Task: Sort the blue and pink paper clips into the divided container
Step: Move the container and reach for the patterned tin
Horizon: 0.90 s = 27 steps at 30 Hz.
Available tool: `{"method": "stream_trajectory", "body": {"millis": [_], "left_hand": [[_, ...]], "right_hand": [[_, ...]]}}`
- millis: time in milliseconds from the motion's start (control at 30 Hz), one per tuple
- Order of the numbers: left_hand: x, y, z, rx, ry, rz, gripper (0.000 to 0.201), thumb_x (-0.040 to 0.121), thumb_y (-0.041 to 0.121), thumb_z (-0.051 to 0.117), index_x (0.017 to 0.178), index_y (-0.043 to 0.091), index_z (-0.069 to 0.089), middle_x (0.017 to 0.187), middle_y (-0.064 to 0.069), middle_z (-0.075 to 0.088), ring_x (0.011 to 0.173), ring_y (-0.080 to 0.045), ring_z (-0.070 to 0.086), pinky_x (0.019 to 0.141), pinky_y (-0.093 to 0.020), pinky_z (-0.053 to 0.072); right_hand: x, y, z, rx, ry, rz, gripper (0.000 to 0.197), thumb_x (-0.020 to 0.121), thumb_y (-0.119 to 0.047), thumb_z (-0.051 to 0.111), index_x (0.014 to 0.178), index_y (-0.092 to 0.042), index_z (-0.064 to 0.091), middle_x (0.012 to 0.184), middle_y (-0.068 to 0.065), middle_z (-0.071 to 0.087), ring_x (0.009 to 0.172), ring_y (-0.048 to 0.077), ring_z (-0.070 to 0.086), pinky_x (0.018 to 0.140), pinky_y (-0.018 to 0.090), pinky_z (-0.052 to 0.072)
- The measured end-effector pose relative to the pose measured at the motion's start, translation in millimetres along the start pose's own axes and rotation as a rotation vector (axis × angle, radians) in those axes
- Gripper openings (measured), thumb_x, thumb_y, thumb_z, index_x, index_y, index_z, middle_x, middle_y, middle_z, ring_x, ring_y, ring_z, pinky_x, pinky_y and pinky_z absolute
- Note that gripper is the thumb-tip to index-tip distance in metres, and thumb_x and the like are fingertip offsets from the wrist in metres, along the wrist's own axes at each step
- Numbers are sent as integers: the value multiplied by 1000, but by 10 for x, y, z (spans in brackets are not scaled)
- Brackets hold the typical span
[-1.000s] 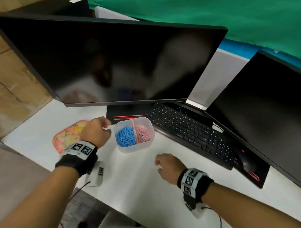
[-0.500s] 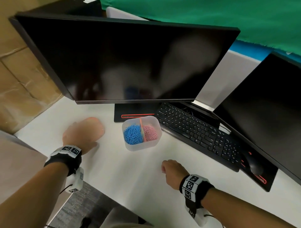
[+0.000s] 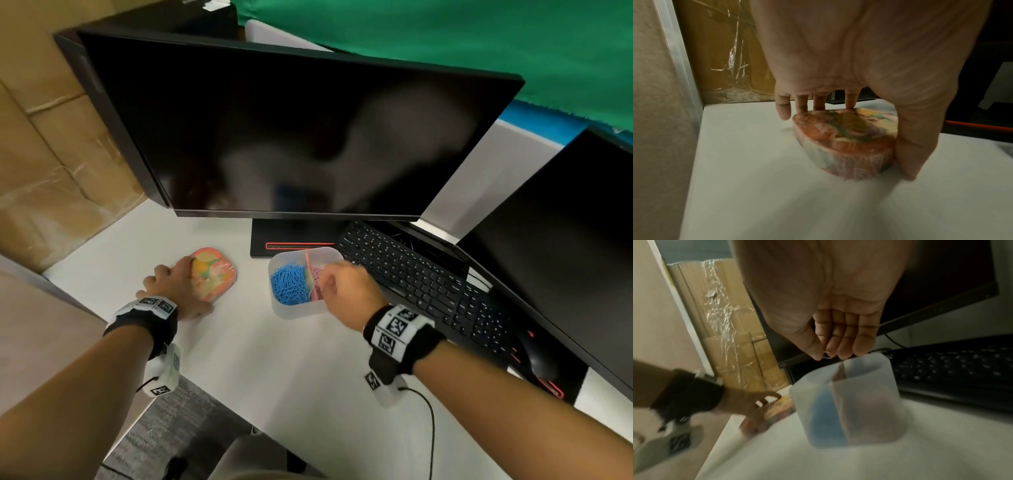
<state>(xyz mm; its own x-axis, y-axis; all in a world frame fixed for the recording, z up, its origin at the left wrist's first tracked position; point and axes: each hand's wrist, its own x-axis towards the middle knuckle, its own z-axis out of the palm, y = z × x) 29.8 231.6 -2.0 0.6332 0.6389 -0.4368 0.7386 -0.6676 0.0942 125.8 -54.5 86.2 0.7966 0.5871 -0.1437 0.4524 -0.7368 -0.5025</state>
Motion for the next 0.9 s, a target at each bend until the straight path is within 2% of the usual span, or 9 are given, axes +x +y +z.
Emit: {"method": "stream_trajectory", "body": {"millis": [100, 200, 300, 367, 467, 633, 767, 833, 900], "left_hand": [[-67, 18, 18, -94, -14, 27, 109, 48, 53, 80, 139, 37, 21, 126, -12, 37, 116, -39, 39, 94, -51, 44], [-145, 44, 15, -213, 23, 85, 107, 52, 54, 80, 140, 37, 23, 128, -14, 36, 117, -41, 36, 97, -50, 41], [-227, 138, -47, -330, 83, 164, 103, 56, 49, 80, 141, 37, 23, 128, -14, 37, 118, -42, 36, 101, -50, 38], [-285, 223, -120, -393, 123, 236, 104, 56, 47, 81, 141, 39, 23, 127, -12, 38, 119, -39, 36, 102, -49, 37], [-426, 437, -219, -441, 135, 400, 107, 50, 47, 80, 141, 44, 22, 126, -7, 36, 119, -31, 35, 103, -43, 35], [-641, 961, -231, -268, 103, 651, 109, 50, 50, 79, 141, 44, 20, 123, 4, 33, 117, -18, 32, 97, -35, 42], [-646, 1226, -162, -105, 77, 708, 109, 50, 55, 77, 140, 43, 17, 128, 2, 34, 119, -22, 34, 93, -39, 48], [-628, 1295, -135, -37, 59, 710, 110, 49, 57, 76, 140, 42, 16, 130, 0, 34, 121, -25, 33, 94, -42, 48], [-609, 1344, -129, 9, 39, 698, 110, 50, 58, 76, 141, 40, 17, 132, -1, 34, 122, -26, 33, 94, -43, 48]], "right_hand": [[247, 38, -46, -13, 24, 120, 16, 91, -11, 53, 85, -15, 67, 85, 2, 66, 78, 18, 65, 72, 32, 57], [386, 126, 50, -64, -37, 193, 19, 91, -14, 56, 79, -19, 69, 85, 3, 69, 79, 22, 67, 74, 36, 60], [378, 239, 142, -49, -64, 212, 18, 91, -14, 54, 85, -20, 70, 90, 2, 70, 82, 22, 68, 74, 35, 59], [356, 324, 146, 38, 10, 224, 20, 92, -15, 51, 94, -22, 69, 94, 1, 70, 81, 20, 67, 75, 34, 58], [336, 433, 110, 194, 148, 251, 22, 93, -15, 48, 97, -20, 69, 93, 2, 70, 79, 18, 64, 72, 27, 52], [341, 521, 85, 415, 142, 267, 26, 96, -30, 50, 109, -18, 68, 97, 0, 69, 88, 15, 61, 76, 22, 41], [343, 581, 123, 487, 116, 315, 26, 97, -32, 47, 91, -18, 68, 73, -5, 62, 71, 15, 57, 67, 28, 45], [333, 597, 138, 497, 100, 329, 25, 95, -29, 50, 106, -17, 69, 84, -2, 67, 80, 17, 61, 75, 33, 53], [326, 606, 150, 469, 95, 330, 29, 92, -24, 55, 117, -15, 66, 93, 0, 68, 84, 17, 62, 80, 31, 53]]}}
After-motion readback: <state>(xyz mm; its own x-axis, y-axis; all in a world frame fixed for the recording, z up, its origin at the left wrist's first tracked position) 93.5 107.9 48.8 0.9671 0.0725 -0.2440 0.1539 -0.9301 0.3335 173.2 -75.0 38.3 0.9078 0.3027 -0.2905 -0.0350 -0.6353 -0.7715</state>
